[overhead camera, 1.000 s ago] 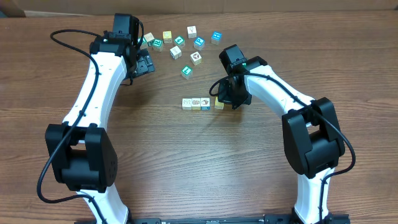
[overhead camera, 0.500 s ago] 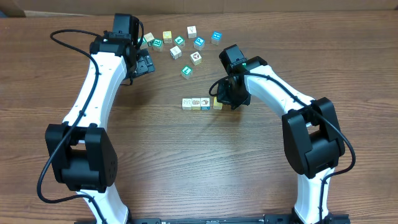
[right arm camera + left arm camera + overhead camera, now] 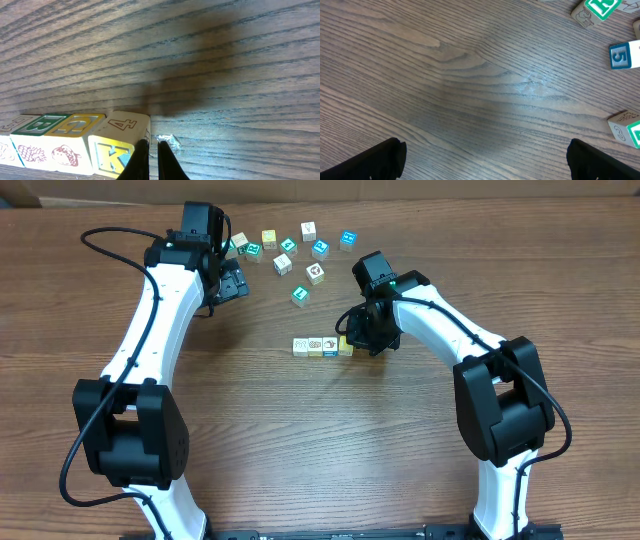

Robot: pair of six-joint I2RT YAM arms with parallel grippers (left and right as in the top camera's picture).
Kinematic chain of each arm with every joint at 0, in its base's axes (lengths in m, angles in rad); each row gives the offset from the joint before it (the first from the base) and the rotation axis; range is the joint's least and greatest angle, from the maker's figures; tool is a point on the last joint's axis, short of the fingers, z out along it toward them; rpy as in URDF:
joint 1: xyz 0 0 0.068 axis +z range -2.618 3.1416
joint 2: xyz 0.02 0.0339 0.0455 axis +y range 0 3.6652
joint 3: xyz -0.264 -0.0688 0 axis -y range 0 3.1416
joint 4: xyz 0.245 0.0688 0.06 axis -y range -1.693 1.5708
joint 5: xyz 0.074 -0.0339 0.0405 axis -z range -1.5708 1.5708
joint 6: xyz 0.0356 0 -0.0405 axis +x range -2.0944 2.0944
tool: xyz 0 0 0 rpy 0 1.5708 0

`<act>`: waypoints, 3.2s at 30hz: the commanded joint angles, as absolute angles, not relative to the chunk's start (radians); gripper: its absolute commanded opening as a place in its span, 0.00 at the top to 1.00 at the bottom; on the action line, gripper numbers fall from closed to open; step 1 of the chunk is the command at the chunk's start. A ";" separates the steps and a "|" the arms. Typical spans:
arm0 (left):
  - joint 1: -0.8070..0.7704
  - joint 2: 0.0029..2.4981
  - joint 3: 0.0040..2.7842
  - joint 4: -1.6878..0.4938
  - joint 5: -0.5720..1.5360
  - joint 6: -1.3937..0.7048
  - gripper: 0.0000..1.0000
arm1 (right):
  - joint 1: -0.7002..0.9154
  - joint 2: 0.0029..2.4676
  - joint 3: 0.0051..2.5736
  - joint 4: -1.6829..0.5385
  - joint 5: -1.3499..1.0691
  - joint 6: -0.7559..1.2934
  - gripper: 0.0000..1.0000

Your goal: Form a horizontal line

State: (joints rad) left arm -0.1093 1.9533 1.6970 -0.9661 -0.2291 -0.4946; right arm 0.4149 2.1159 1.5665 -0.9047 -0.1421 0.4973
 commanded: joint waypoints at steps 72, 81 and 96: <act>-0.112 1.966 1.721 -0.968 -0.243 -0.494 0.00 | 0.431 2.078 1.558 -0.646 -0.117 0.392 0.96; -0.112 1.966 1.721 -0.968 -0.243 -0.494 0.00 | 0.460 2.078 1.558 -0.695 -0.114 0.392 0.96; -0.112 1.966 1.721 -0.968 -0.243 -0.494 0.00 | 0.482 2.078 1.558 -0.736 -0.114 0.392 0.96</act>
